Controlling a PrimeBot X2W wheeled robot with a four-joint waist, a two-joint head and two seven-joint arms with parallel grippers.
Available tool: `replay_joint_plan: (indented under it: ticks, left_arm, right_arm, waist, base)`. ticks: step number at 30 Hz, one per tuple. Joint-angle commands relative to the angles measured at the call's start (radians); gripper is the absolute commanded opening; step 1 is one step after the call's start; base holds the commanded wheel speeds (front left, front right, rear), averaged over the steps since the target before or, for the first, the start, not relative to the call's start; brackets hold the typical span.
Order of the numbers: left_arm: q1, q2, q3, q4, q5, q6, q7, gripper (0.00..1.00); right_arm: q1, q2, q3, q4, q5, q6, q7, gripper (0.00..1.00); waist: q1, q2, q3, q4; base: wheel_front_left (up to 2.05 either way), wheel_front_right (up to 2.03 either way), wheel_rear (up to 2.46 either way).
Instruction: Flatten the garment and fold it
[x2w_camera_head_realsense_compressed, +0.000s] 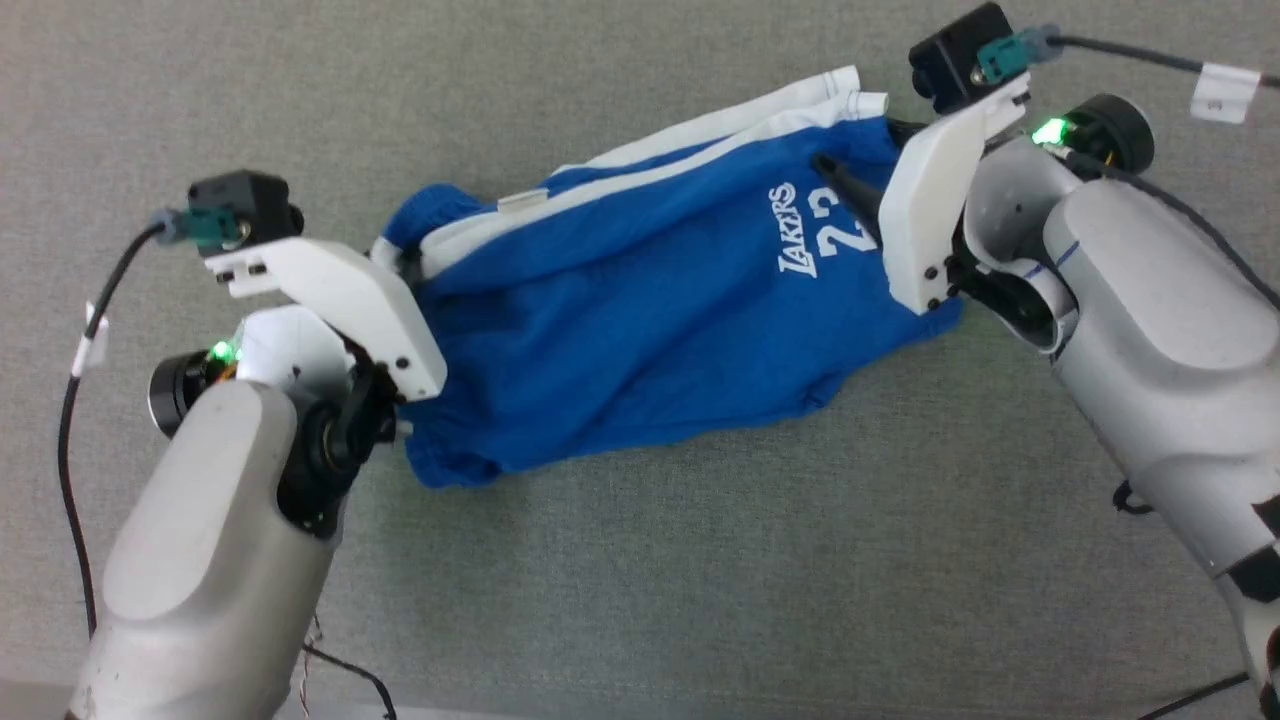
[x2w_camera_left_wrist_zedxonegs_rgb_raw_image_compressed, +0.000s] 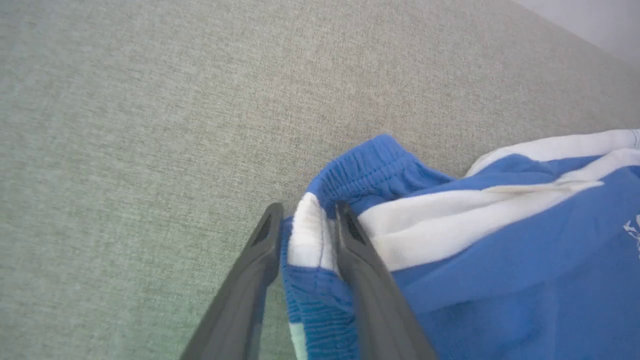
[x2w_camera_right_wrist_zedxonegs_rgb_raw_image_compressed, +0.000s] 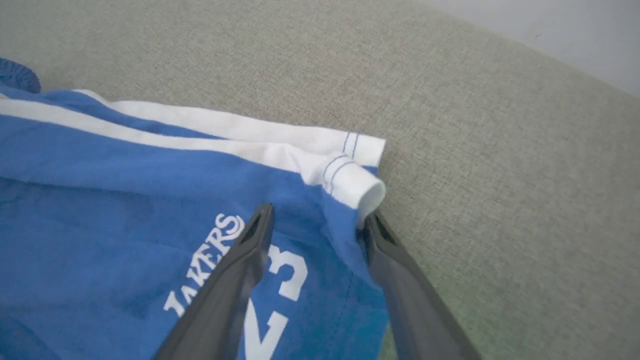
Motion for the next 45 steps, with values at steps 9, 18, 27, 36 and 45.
replay_joint_plan:
  ticks: [9,18,27,36,45]
  left_arm:
    - [0.122,0.026,0.013,-0.078,0.061,0.016,-0.154,1.00]
    - [0.261,0.094,0.038,-0.214,0.136,0.098,-0.224,1.00]
    - [0.335,0.173,0.001,-0.276,0.037,0.062,0.023,1.00]
    - [0.343,0.187,-0.045,-0.178,-0.033,0.057,0.205,1.00]
    - [0.276,0.161,-0.094,-0.044,-0.044,0.051,0.296,1.00]
  right_arm:
    - [0.110,-0.011,-0.005,-0.003,0.040,-0.002,-0.261,1.00]
    - [0.272,0.002,-0.102,-0.080,0.013,-0.002,-0.442,1.00]
    - [0.467,0.017,-0.236,-0.251,-0.087,-0.002,-0.414,1.00]
    - [0.630,0.070,-0.365,-0.494,-0.209,-0.002,-0.287,1.00]
    - [0.703,0.102,-0.438,-0.676,-0.280,-0.002,-0.183,1.00]
  waist:
    - [-0.0001,0.0000,-0.137,-0.024]
    - [-0.0001,0.0000,-0.265,-0.059]
    - [-0.0001,0.0000,-0.324,-0.098]
    - [-0.0001,0.0000,-0.321,-0.162]
    - [-0.0001,0.0000,-0.258,-0.190]
  base:
    - [0.00,0.00,0.00]
    - [0.00,0.00,0.00]
    - [0.00,0.00,0.00]
    - [0.00,0.00,0.00]
    - [0.00,0.00,0.00]
